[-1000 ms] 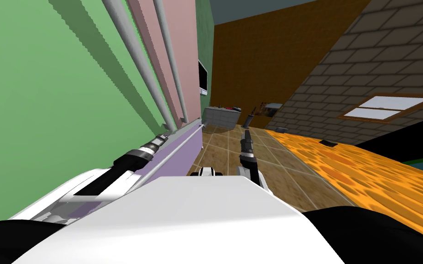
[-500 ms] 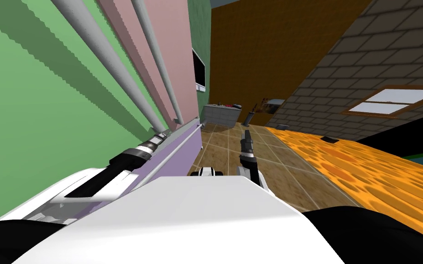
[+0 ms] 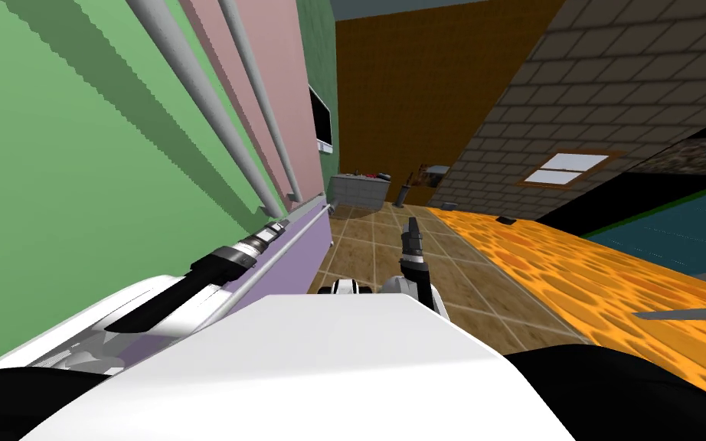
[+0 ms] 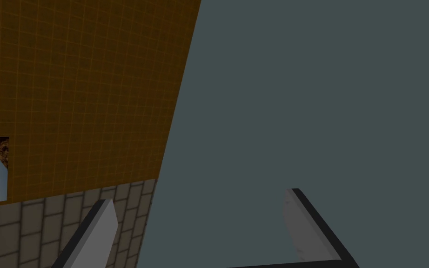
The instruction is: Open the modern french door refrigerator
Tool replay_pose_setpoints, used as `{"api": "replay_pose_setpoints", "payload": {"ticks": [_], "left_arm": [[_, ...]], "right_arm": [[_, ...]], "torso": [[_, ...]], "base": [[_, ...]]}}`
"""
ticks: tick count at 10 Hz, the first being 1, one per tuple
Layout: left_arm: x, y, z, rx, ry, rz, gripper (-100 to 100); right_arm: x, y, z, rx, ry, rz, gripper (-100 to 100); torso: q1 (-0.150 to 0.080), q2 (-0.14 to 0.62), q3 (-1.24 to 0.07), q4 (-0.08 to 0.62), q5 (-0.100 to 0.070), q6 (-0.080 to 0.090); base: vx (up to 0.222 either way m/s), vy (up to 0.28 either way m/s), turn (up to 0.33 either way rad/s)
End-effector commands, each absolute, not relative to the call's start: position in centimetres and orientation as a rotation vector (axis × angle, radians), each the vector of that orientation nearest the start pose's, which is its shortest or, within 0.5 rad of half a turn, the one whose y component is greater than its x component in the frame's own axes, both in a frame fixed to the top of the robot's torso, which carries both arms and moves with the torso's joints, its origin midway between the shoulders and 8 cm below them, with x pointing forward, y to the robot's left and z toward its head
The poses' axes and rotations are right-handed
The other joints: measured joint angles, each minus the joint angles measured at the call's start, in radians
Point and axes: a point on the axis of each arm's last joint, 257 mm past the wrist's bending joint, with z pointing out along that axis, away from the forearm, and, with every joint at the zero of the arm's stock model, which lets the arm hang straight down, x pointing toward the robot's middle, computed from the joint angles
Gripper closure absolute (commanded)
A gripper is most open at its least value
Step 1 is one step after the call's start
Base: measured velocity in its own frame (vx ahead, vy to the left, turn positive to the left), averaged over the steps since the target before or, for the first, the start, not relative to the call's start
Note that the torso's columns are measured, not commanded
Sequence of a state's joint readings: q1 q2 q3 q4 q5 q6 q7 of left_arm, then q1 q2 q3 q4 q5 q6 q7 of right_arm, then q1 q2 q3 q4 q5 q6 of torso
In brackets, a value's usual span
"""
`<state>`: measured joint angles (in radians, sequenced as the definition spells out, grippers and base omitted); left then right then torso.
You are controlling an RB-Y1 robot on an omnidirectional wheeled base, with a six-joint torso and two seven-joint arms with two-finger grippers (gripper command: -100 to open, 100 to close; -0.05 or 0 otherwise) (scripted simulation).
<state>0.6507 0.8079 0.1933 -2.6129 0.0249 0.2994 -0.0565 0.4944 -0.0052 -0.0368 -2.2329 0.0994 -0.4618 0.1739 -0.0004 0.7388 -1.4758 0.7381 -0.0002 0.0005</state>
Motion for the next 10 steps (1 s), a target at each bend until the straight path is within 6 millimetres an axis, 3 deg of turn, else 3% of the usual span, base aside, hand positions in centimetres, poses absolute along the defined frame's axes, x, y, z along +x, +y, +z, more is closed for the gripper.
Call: {"api": "replay_pose_setpoints", "payload": {"ticks": [1,3,4,8,9,10], "left_arm": [[36.7,25.9,-3.0,-0.347,1.562,-0.777,100],[36.7,25.7,-3.0,-0.342,1.566,-0.782,100],[37.2,26.8,-3.9,-0.363,1.575,-0.761,-100],[38.5,30.3,-6.0,-0.427,1.587,-0.692,-100],[38.7,31.0,-6.2,-0.437,1.581,-0.678,-100],[39.1,31.5,-4.9,-0.425,1.551,-0.660,-100]], "right_arm": [[35.9,-28.4,-0.3,0.578,0.768,1.025,0],[35.9,-28.4,-0.3,0.578,0.768,1.025,0],[35.9,-28.4,-0.3,0.578,0.768,1.024,0],[35.9,-28.4,-0.3,0.578,0.768,1.024,0],[35.9,-28.4,-0.3,0.578,0.768,1.024,0],[35.9,-28.4,-0.3,0.578,0.768,1.024,0]], "torso": [[0.002,-0.001,-0.001,0.000,0.001,-0.001],[0.000,-0.004,-0.002,-0.001,0.000,0.000],[0.002,-0.008,-0.004,-0.002,0.001,-0.001],[0.000,-0.001,0.000,0.000,0.000,0.000],[0.000,0.000,0.000,0.000,0.000,-0.001],[0.000,0.000,0.000,0.000,0.000,-0.001]], "base": [[-0.219,-0.036,-0.131],[-0.137,-0.036,-0.096],[-0.016,-0.006,0.013],[0.019,-0.001,0.009],[0.030,-0.004,0.029],[0.059,-0.012,0.083]]}}
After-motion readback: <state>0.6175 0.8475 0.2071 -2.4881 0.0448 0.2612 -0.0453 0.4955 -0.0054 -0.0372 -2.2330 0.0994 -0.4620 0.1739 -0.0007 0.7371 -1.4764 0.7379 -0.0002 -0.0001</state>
